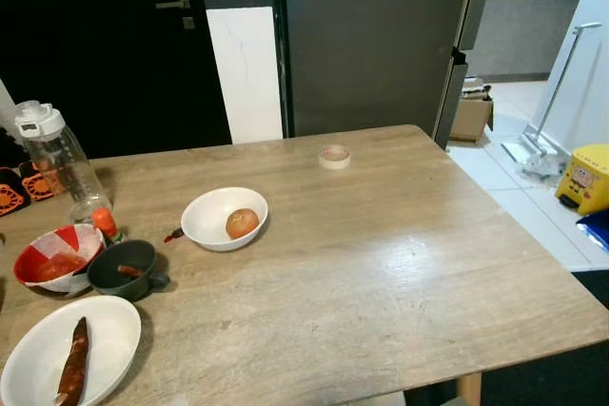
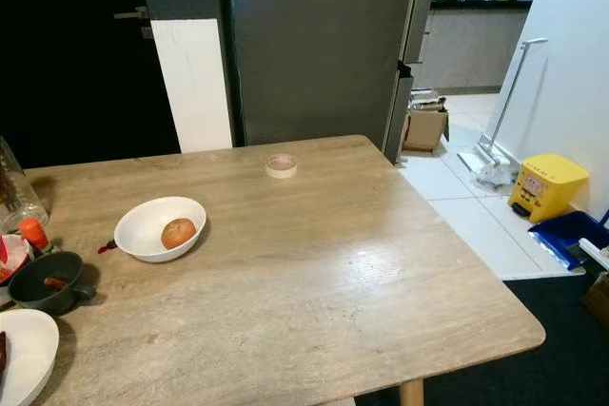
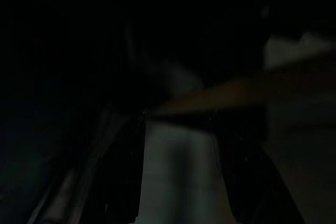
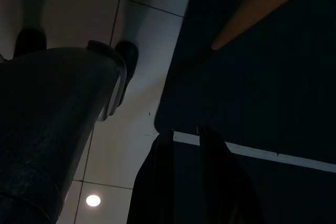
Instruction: Restocking fridge
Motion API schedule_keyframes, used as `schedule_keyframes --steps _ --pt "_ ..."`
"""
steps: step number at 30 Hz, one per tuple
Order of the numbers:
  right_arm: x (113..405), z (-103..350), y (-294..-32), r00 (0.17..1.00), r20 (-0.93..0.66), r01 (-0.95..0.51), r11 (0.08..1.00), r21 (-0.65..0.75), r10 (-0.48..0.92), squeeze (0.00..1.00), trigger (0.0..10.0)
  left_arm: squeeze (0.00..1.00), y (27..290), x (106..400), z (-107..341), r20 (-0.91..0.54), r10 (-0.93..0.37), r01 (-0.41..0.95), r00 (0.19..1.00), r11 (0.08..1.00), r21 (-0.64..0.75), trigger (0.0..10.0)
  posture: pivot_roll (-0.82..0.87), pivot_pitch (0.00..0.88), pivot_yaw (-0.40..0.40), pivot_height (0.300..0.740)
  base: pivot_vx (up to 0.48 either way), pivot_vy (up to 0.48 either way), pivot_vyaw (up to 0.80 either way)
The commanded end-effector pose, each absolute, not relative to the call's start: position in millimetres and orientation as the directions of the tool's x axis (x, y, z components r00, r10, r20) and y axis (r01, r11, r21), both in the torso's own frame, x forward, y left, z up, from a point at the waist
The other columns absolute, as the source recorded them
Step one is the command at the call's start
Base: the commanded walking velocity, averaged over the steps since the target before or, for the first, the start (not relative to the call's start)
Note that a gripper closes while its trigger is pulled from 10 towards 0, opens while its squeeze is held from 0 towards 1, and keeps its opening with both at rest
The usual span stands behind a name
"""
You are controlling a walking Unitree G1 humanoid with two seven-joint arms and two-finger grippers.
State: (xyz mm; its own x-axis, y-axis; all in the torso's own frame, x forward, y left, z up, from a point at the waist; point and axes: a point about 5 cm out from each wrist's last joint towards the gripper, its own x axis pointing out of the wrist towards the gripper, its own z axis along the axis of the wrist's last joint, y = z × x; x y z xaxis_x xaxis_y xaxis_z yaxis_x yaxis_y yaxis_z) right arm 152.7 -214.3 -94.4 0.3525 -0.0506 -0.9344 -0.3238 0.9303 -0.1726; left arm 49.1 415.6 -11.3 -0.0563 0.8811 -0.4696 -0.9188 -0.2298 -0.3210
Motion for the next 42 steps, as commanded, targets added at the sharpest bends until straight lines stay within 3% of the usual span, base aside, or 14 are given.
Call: schedule_keyframes --steps 1,15,19,21,25,30,37,42 --pt "152.8 -94.4 -214.1 0.352 -0.935 -0.305 0.938 -0.167 -0.052 0.00 10.0 0.00 422.9 49.0 -3.7 -0.440 0.896 -0.907 -0.064 -0.236 -0.348 10.0 -0.08 0.000 0.026 0.740 0.000 0.000 0.00" --pt "152.6 -94.5 -214.4 0.353 -0.934 -0.302 0.938 -0.169 -0.054 0.00 10.0 0.00 475.5 84.2 82.2 -0.123 0.989 -0.832 -0.077 -0.132 -0.539 10.0 -0.09 0.000 0.019 0.740 0.000 0.000 0.00" --pt "152.5 -94.5 -214.2 0.354 -0.934 -0.302 0.938 -0.169 -0.054 0.00 10.0 0.00 480.0 85.4 91.7 -0.100 0.990 -0.825 -0.099 -0.138 -0.549 10.0 -0.09 0.000 0.019 0.740 0.000 0.000 0.00" --pt "152.3 -94.7 -213.9 0.354 -0.934 -0.300 0.939 -0.168 -0.054 0.00 10.0 0.00 481.6 78.1 89.9 -0.140 0.978 -0.809 -0.153 -0.205 -0.550 10.0 -0.09 0.000 0.023 0.740 0.000 0.000 0.00" --pt "152.2 -94.8 -213.3 0.354 -0.934 -0.299 0.940 -0.166 -0.052 0.00 10.0 0.00 478.4 70.0 78.4 -0.201 0.964 -0.785 -0.174 -0.259 -0.563 10.0 -0.08 0.000 0.024 0.740 0.000 0.000 0.00" --pt "152.0 -94.9 -213.0 0.354 -0.934 -0.300 0.940 -0.163 -0.049 0.00 10.0 0.00 476.7 74.1 77.4 -0.182 0.974 -0.739 -0.133 -0.220 -0.637 10.0 -0.08 0.000 0.026 0.740 0.000 0.000 0.00" --pt "151.8 -95.1 -212.4 0.356 -0.933 -0.289 0.944 -0.156 -0.045 0.00 10.0 0.00 491.1 63.0 102.9 -0.131 0.964 -0.712 -0.233 -0.260 -0.652 10.0 -0.09 0.000 0.032 0.740 0.000 0.000 0.00" --pt "151.9 -95.1 -211.9 0.358 -0.933 -0.287 0.946 -0.153 -0.042 0.00 10.0 0.00 502.7 59.5 128.1 -0.047 0.968 -0.693 -0.247 -0.210 -0.690 10.0 -0.09 0.000 0.034 0.740 0.000 0.000 0.00"
